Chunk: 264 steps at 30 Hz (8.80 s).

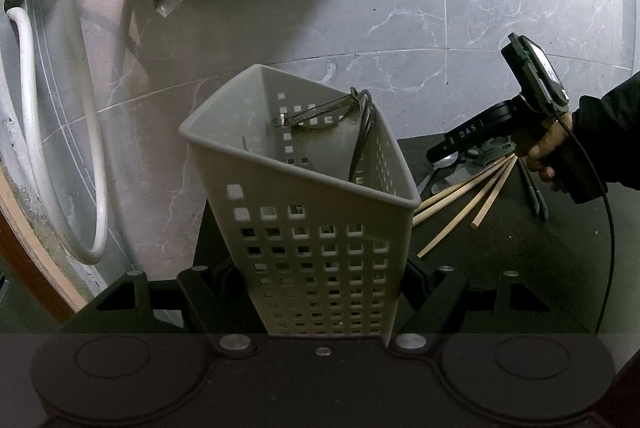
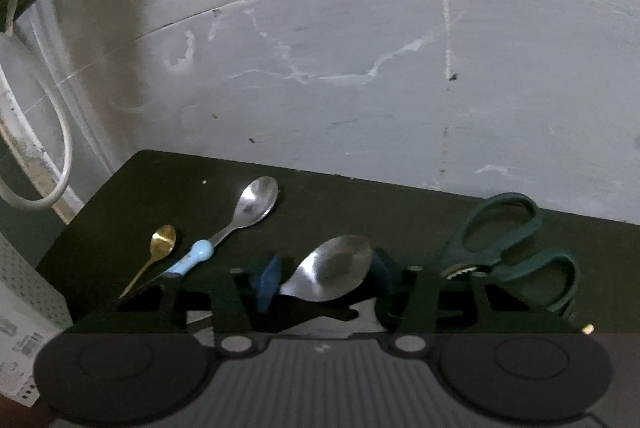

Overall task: Organize utensils
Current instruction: 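Grasp the large silver spoon with the right tool, then lift the large silver spoon over the basket and release it inside with the right tool, then move the right tool back down to the small blue-handled spoon, then grasp the small blue-handled spoon with the right tool, then carry the blue-handled spoon over the basket and drop it in with the right tool, then move the right tool back down to the gold spoon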

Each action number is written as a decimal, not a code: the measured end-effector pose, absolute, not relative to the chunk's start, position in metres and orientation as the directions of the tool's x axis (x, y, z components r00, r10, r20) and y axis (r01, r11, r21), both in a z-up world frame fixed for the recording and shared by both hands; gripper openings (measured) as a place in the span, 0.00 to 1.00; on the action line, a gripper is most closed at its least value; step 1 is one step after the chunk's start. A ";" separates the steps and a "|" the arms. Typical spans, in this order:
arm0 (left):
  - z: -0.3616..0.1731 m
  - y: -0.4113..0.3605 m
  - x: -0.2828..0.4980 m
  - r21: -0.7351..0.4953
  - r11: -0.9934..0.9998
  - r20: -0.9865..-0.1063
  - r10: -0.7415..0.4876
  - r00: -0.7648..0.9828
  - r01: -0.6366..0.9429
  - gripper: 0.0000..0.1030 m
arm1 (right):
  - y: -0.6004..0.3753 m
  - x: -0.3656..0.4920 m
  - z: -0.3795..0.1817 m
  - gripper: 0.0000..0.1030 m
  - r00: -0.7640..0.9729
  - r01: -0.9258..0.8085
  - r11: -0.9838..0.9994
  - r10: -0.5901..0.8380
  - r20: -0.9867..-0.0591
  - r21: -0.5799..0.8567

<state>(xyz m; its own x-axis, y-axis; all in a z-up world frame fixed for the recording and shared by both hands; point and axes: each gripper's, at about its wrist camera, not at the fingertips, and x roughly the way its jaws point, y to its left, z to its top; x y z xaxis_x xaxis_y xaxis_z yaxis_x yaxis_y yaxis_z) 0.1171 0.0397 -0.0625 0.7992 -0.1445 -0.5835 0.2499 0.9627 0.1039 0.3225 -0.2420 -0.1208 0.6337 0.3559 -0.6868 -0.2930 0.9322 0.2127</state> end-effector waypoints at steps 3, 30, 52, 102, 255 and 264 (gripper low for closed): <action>-0.062 0.040 0.117 0.104 0.963 -0.584 -0.144 0.799 0.250 0.75 | -0.244 0.322 -0.121 0.21 0.645 -0.272 0.943 0.327 -0.691 0.192; -0.063 0.039 0.118 0.105 0.963 -0.583 -0.143 0.800 0.248 0.75 | -0.229 0.243 -0.034 0.00 0.802 -0.341 0.908 0.416 -0.428 0.243; -0.063 0.038 0.118 0.104 0.963 -0.582 -0.143 0.800 0.248 0.75 | -0.194 0.163 0.101 0.00 0.878 -0.462 0.882 0.470 -0.094 0.092; -0.063 0.036 0.119 0.105 0.963 -0.581 -0.144 0.801 0.249 0.75 | -0.142 0.144 0.050 1.00 0.758 -0.584 0.805 0.587 -0.283 0.107; -0.063 0.040 0.116 0.106 0.955 -0.573 -0.169 0.802 0.276 0.75 | -0.082 0.147 0.031 0.07 0.722 -0.678 0.732 0.646 -0.247 -0.066; -0.063 0.040 0.116 0.105 0.955 -0.573 -0.170 0.801 0.278 0.75 | -0.092 0.145 0.028 0.56 0.716 -0.670 0.742 0.641 -0.275 -0.017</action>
<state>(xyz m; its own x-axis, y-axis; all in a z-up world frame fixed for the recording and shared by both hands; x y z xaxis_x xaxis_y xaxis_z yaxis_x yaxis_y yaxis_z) 0.1164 0.0397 -0.0629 0.8015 -0.1702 -0.5733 0.2781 0.9548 0.1054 0.1446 -0.0919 0.0279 0.7162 0.6413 -0.2751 -0.6705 0.7417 -0.0166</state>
